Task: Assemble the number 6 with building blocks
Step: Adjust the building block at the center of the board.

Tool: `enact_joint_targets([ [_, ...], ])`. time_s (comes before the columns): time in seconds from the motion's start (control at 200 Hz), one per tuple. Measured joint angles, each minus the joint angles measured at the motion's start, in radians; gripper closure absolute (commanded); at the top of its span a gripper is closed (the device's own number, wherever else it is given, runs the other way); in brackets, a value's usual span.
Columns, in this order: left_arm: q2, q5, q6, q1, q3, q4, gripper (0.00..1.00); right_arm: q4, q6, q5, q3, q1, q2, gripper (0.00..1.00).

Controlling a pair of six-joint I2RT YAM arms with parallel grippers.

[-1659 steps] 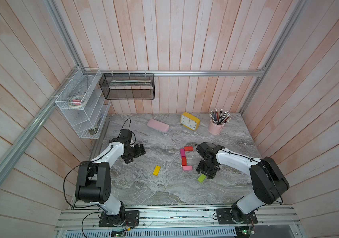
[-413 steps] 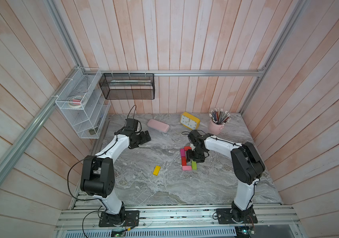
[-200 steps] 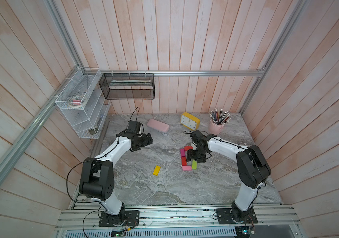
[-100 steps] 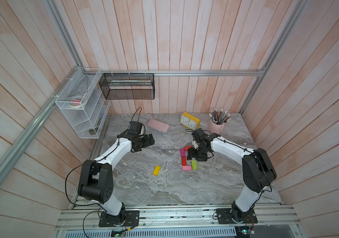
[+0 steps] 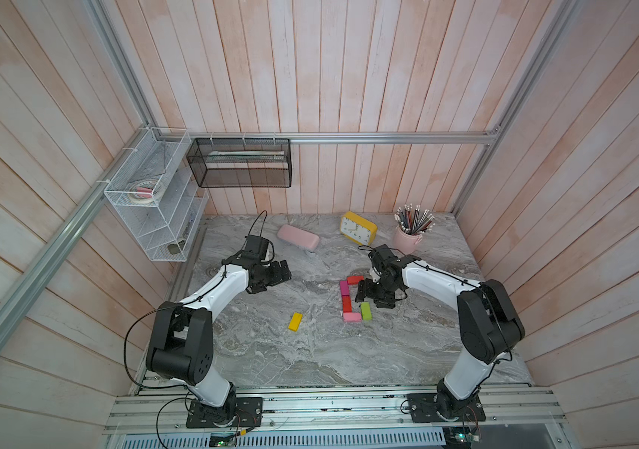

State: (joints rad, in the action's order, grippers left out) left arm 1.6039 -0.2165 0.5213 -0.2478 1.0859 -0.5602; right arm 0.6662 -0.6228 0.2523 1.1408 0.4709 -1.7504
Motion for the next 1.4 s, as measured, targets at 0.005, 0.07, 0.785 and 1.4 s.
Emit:
enact_joint_targets([
  [0.005,0.000,0.000,0.001,0.000,-0.001,0.000,0.02,-0.002,0.001,0.002,-0.002,-0.001,0.000,0.17],
  [0.07,-0.011,-0.010,0.014,-0.013,-0.026,0.002,0.02,-0.023,-0.005,0.024,-0.022,-0.008,0.005,0.17],
  [0.785,-0.056,-0.040,0.097,-0.097,-0.095,0.026,0.02,-0.129,-0.031,0.175,-0.105,-0.036,0.034,0.16],
  [1.4,-0.056,-0.037,0.101,-0.097,-0.096,0.026,0.02,-0.129,-0.027,0.228,-0.112,-0.036,0.034,0.17],
])
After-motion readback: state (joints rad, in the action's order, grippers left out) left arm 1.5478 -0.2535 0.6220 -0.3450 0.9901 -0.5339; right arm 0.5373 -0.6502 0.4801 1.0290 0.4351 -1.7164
